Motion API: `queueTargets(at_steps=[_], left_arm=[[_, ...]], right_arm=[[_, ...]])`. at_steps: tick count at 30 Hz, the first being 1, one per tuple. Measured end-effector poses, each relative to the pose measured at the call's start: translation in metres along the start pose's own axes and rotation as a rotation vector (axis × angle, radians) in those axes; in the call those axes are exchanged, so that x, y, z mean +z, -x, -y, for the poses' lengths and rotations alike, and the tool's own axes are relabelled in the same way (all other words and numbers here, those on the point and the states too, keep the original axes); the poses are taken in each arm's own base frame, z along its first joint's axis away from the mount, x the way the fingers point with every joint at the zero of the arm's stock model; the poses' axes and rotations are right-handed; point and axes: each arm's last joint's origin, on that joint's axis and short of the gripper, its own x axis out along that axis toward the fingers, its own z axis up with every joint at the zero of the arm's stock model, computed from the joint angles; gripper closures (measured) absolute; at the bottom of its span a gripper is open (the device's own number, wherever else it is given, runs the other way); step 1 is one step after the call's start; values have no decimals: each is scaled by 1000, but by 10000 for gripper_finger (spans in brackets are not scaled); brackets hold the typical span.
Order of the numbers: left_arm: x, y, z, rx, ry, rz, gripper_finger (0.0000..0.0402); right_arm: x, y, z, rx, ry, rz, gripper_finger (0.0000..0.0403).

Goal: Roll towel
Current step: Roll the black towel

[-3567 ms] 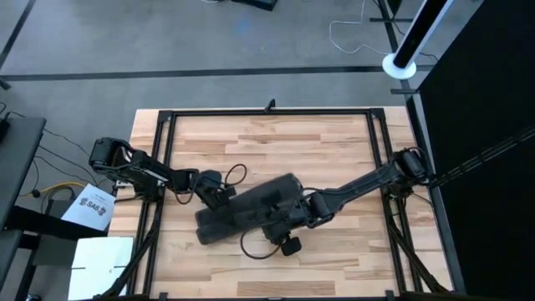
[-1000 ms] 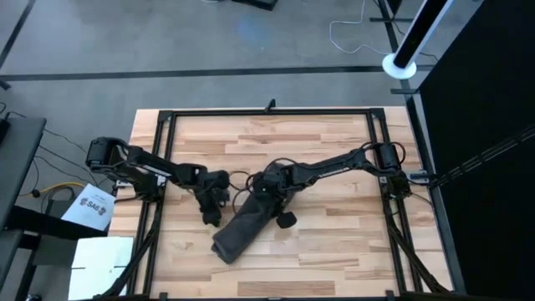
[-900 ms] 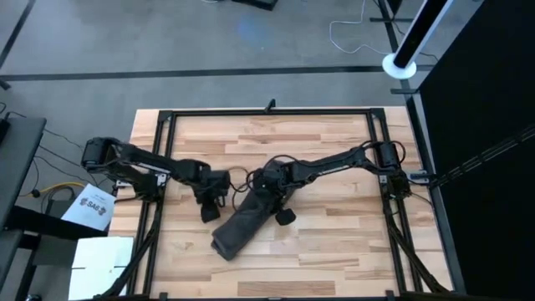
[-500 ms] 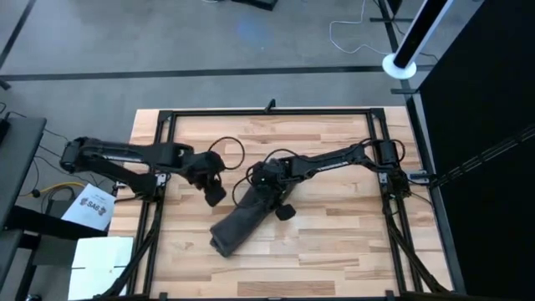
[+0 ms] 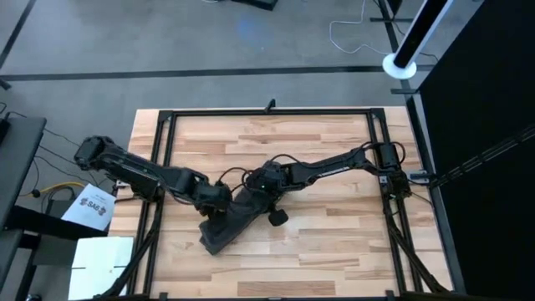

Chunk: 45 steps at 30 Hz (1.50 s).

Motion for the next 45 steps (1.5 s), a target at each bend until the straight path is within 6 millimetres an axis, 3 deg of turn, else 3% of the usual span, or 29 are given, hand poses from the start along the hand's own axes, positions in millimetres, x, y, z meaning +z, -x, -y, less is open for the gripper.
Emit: queueTargets(at_steps=[4,14,21,24,28,30,38,45], left_arm=[[-1,-12,9,45,23,-62,213],[-1,-16,53,-131,93,19,207],[-1,-51,70,-191,173,-47,210],[0,-56,69,-194,152,-77,235],[-3,-50,62,-146,61,-93,349],[-6,-50,57,-88,8,-111,383],[-18,-46,39,80,-259,-231,384],[-23,-50,66,-128,-401,-147,384]], right_arm=[[-1,0,0,1,-14,-5,375],[0,0,0,-1,-11,2,375],[1,0,-2,4,-15,0,375],[1,-1,-4,11,-37,-10,375],[-2,-1,-5,20,-60,-32,375],[-2,0,-5,21,-66,-34,375],[3,-1,-10,106,-95,22,375],[3,0,-14,254,-143,49,375]])
